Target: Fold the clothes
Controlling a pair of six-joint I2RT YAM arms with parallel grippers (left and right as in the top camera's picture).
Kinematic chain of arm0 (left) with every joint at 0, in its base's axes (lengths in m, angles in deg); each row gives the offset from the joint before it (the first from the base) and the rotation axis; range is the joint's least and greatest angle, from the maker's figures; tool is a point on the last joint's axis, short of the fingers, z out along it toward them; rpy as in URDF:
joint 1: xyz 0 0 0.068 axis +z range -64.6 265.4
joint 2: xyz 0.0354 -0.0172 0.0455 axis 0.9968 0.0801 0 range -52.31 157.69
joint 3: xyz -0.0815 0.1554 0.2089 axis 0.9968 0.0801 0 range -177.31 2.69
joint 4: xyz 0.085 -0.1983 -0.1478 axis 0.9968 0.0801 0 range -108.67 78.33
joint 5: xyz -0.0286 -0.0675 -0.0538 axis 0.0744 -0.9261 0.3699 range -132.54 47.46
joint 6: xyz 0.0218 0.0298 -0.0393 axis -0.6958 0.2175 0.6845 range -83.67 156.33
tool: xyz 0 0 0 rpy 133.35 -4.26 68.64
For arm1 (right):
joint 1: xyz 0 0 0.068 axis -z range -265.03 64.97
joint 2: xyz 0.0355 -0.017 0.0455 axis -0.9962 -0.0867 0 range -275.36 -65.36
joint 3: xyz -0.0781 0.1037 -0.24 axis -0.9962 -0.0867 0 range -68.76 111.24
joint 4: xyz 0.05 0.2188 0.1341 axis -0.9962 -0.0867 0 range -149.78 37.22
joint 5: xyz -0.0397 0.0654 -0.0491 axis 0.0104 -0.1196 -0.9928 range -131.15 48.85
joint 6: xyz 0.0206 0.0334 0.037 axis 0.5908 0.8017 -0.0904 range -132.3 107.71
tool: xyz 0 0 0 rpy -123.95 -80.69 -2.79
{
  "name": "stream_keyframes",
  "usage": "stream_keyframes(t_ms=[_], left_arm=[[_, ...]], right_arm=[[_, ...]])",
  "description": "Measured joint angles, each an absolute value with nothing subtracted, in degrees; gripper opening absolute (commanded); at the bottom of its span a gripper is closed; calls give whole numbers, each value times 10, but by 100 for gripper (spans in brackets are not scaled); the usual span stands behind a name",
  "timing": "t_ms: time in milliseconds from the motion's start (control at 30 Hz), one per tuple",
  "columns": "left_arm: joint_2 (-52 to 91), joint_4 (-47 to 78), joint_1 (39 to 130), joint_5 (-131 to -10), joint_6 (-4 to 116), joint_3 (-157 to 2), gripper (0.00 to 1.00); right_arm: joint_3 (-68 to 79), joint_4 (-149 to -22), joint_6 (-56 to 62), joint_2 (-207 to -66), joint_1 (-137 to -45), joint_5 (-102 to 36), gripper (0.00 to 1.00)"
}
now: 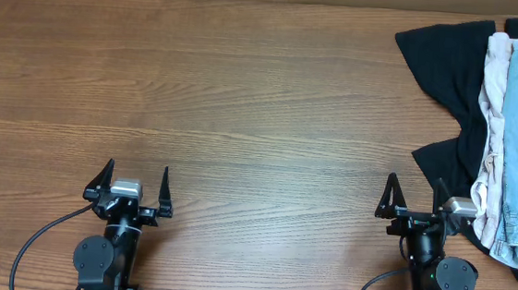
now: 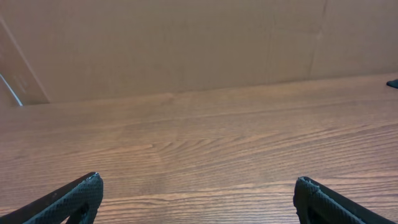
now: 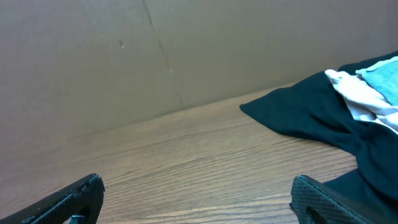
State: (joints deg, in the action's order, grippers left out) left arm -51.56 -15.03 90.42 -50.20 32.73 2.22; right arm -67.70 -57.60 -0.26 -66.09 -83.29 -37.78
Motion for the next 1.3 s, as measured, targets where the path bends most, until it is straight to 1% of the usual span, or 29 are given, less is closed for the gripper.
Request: stream_keyframes(t_ms=[367, 933, 1100, 1300], left_arm=[[-516, -150, 904, -502, 327, 22, 100], [-516, -154, 904, -502, 327, 22, 100], [-516, -154, 904, -478, 327, 22, 100], [-516, -175, 904, -489, 327, 22, 100]], right_arm=[[-677, -576, -3, -661, -833, -378, 100], [-677, -575, -3, -661, -833, -421, 100], [-677, -575, -3, -661, -833, -419, 100], [-677, -529, -3, -661, -833, -385, 100]])
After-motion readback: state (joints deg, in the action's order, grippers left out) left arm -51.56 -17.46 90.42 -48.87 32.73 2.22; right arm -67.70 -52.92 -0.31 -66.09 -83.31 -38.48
